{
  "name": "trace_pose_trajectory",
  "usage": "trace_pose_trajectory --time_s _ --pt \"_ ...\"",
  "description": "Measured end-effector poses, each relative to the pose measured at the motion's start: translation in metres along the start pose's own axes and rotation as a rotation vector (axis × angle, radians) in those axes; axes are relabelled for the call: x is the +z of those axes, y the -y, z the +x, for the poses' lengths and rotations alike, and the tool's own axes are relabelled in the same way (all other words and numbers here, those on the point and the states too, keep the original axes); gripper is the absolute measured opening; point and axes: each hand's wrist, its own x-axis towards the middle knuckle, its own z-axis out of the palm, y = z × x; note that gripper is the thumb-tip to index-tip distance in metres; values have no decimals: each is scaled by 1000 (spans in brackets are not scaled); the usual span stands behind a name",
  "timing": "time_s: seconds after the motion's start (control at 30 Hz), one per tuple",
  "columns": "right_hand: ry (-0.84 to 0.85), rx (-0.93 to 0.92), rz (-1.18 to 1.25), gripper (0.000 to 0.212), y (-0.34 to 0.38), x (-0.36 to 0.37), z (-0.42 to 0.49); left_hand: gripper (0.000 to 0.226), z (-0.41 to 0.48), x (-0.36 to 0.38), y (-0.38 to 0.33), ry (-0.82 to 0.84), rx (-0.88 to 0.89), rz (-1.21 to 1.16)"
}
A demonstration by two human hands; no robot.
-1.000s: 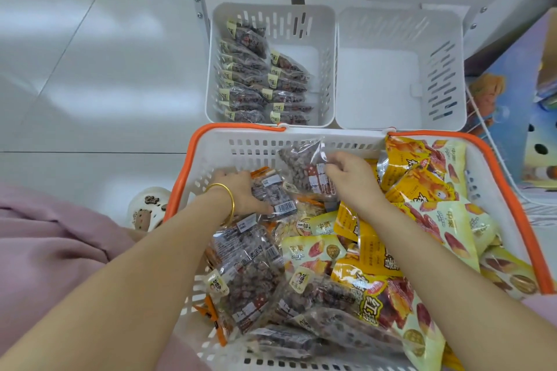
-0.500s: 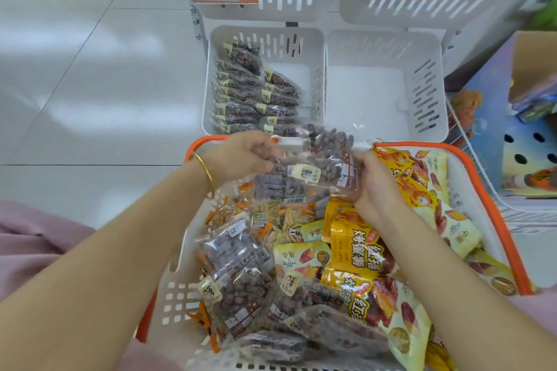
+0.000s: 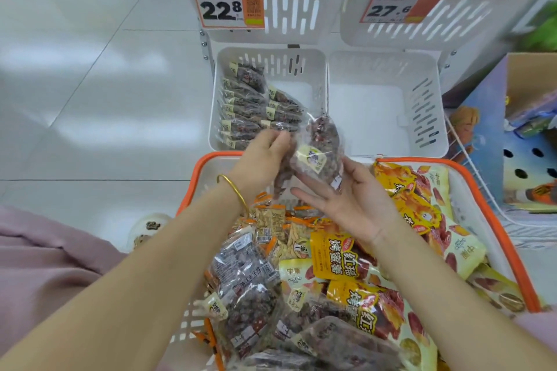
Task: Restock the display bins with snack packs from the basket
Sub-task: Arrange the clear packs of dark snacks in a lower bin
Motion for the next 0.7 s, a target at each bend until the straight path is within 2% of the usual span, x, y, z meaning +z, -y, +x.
trace_pose_trajectory --time_s 0.07,0.1,0.2,0.27,0.37,0.4,0.57,0.6,0.7 --pt "30 -14 -106 25 0 4 0 61 -1 0 1 142 -136 -215" --pt "45 -24 -128 25 0 5 0 63 -2 -2 1 187 -134 -266" --pt "87 -29 -101 45 2 1 3 55 -4 -7 8 300 -49 -347" --pt "79 -20 -73 54 3 -2 4 57 -4 -8 12 293 -17 -390" --pt "26 -16 -61 31 2 -1 2 24 -4 -9 12 280 -36 -455" --pt "14 -25 -59 33 3 -1 1 22 -4 -10 13 267 -49 -431" --pt "-73 7 -134 37 8 1 -1 58 3 -14 14 150 -177 -455" --pt "-114 2 -206 32 12 0 -1 61 5 -15 13 145 -206 -466" --pt "-219 -37 -406 22 25 -1 -5 46 9 -18 11 150 -241 -513"
